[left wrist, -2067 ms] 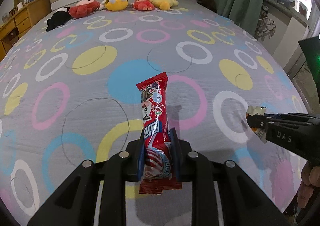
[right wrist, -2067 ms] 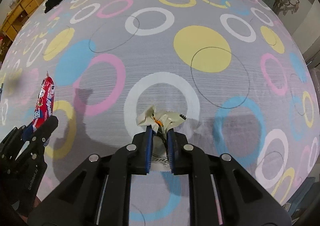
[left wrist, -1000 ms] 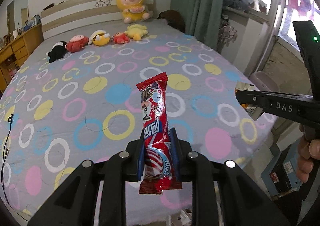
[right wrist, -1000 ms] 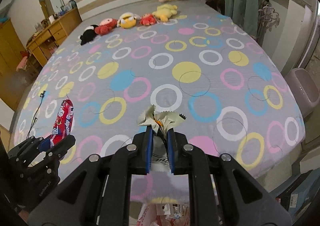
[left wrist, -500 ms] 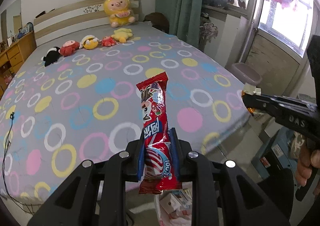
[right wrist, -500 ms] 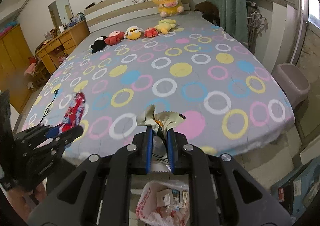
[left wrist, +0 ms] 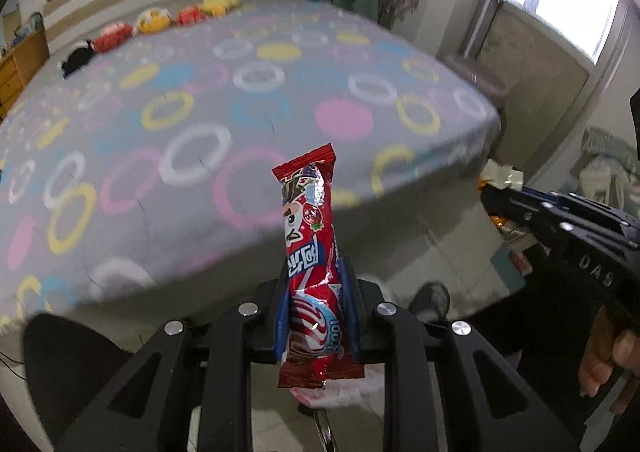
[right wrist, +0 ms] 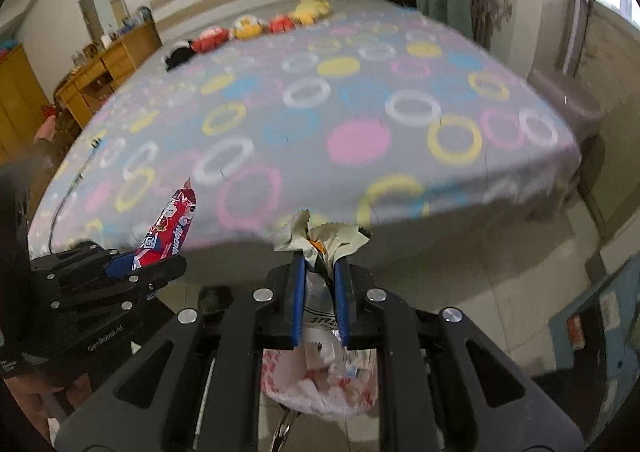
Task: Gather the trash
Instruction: 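Lift both held snacks and carry them down over the trash bag, then open both tools to drop the snacks into the trash bag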
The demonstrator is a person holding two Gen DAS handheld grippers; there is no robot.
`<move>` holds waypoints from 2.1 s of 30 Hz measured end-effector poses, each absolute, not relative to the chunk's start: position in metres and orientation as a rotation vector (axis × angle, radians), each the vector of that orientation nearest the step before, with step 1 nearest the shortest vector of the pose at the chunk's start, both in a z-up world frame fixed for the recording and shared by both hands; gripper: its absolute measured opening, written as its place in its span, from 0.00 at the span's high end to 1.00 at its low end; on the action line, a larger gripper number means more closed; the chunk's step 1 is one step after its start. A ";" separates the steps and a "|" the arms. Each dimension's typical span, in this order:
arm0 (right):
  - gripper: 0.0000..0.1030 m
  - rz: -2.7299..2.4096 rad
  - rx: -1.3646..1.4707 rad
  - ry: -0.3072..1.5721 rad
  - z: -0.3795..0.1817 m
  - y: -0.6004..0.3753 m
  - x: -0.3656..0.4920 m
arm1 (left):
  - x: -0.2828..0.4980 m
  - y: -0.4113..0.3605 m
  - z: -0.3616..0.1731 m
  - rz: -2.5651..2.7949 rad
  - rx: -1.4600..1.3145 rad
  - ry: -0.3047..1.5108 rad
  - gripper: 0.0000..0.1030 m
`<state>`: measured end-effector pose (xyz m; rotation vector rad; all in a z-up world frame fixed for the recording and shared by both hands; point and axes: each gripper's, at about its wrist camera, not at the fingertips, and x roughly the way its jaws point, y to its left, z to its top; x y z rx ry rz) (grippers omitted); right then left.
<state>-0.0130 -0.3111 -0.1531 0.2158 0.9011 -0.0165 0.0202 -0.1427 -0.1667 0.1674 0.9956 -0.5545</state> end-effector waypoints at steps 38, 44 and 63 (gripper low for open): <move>0.87 -0.073 0.296 1.273 -0.338 -0.309 -0.001 | 0.003 -0.177 -0.349 -0.448 0.398 1.338 0.78; 0.87 -0.070 0.278 1.299 -0.347 -0.303 0.003 | 0.006 -0.179 -0.364 -0.438 0.414 1.380 0.78; 0.32 -0.101 0.290 1.322 -0.366 -0.303 0.007 | 0.010 -0.180 -0.375 -0.422 0.413 1.414 0.19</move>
